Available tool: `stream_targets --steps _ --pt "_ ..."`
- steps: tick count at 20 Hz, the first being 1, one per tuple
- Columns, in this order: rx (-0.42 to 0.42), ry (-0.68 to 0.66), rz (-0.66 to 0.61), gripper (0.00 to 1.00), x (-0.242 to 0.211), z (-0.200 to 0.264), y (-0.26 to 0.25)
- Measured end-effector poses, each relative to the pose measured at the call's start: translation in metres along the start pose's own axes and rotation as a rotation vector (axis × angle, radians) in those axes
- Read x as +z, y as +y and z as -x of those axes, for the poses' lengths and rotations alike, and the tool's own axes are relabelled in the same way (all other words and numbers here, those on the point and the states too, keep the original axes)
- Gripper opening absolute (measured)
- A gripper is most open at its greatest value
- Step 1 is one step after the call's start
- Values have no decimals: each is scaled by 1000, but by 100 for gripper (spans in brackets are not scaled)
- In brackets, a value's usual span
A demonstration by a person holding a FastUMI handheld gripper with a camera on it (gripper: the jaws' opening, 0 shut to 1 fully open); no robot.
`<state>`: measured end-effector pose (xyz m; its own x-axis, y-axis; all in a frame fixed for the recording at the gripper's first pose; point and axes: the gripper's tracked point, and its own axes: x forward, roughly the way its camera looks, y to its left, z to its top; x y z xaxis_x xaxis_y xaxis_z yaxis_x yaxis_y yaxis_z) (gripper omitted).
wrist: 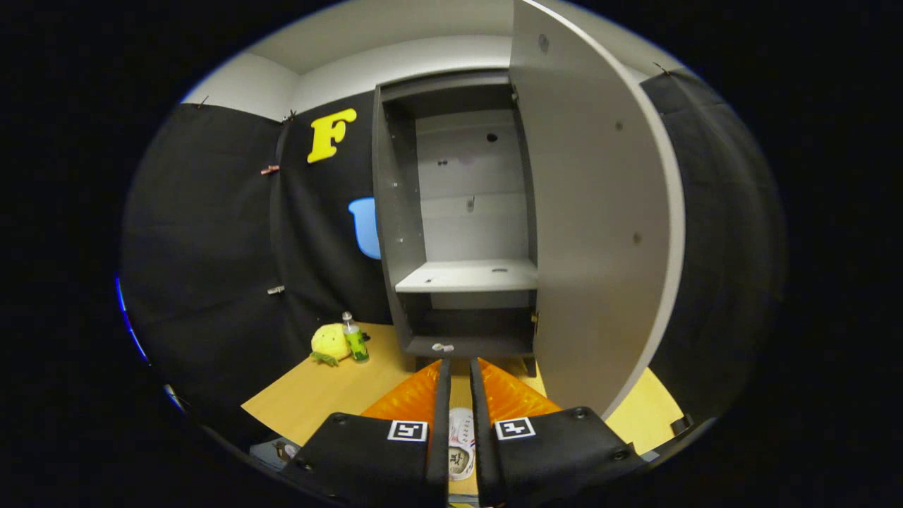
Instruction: Open the shoe cabinet door, grab the shoes and put them into the shoe cabinet, then close the shoe cabinet door.
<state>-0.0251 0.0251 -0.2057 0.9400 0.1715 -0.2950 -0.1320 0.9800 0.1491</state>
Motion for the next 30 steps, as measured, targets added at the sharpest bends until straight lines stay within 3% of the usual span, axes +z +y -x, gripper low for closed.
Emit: stream_targets --steps 6,15,19,30 --pt "-26 274 -52 20 -138 -50 18" --pt "-88 482 -91 21 -266 -88 8" --pt "-105 516 -94 20 -291 -99 3" --pt "-135 508 -72 21 -306 -142 -2"
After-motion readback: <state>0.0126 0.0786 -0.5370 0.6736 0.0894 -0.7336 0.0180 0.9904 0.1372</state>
